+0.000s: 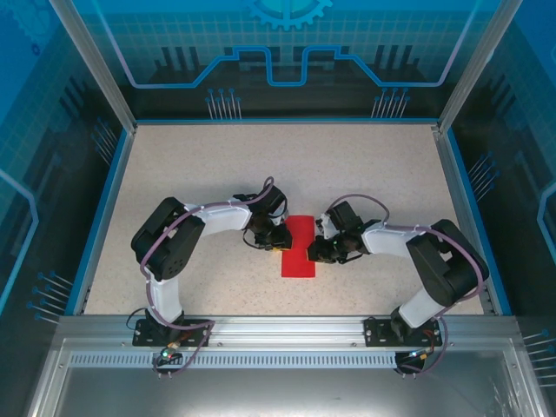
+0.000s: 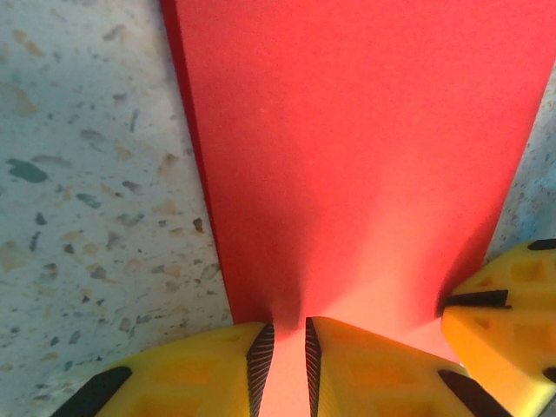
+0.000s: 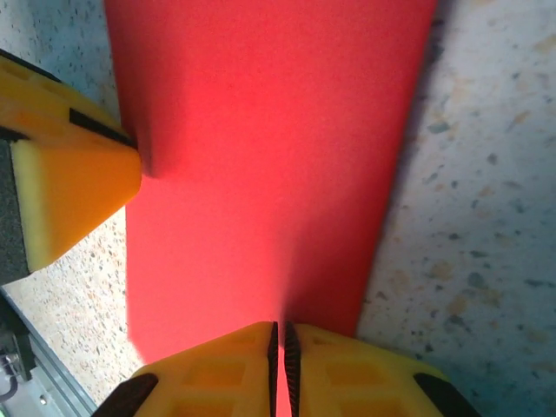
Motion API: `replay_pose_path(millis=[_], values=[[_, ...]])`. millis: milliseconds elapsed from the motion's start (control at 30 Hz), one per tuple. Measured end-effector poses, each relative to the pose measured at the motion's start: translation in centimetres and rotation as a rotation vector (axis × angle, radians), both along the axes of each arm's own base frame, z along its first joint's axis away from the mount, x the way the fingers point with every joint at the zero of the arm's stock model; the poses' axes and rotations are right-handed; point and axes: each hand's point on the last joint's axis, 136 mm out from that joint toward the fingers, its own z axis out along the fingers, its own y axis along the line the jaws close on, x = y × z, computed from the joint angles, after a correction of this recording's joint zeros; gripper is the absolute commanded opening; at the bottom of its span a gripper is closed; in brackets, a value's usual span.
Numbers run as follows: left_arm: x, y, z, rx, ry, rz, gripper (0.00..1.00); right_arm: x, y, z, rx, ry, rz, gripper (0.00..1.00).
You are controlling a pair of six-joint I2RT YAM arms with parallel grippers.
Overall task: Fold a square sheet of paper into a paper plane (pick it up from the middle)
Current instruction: Fold the square sheet of paper in half at the center of the table.
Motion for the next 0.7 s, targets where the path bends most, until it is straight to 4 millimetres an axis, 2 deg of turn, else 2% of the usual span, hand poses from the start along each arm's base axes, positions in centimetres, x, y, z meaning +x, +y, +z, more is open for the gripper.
replay_pose_path(millis=[233, 367, 700], values=[[0.0, 0.0, 0.0, 0.000, 0.000, 0.000, 0.24, 1.3, -1.1, 0.1, -0.008, -0.029, -0.021, 0.15], [0.0, 0.0, 0.0, 0.000, -0.001, -0.001, 0.24, 2.1, -2.1, 1.0, -0.028, -0.054, -0.047, 0.15], [0.0, 0.0, 0.0, -0.001, -0.003, -0.003, 0.25, 5.7, -0.4, 4.1, 0.021, -0.146, -0.050, 0.15]])
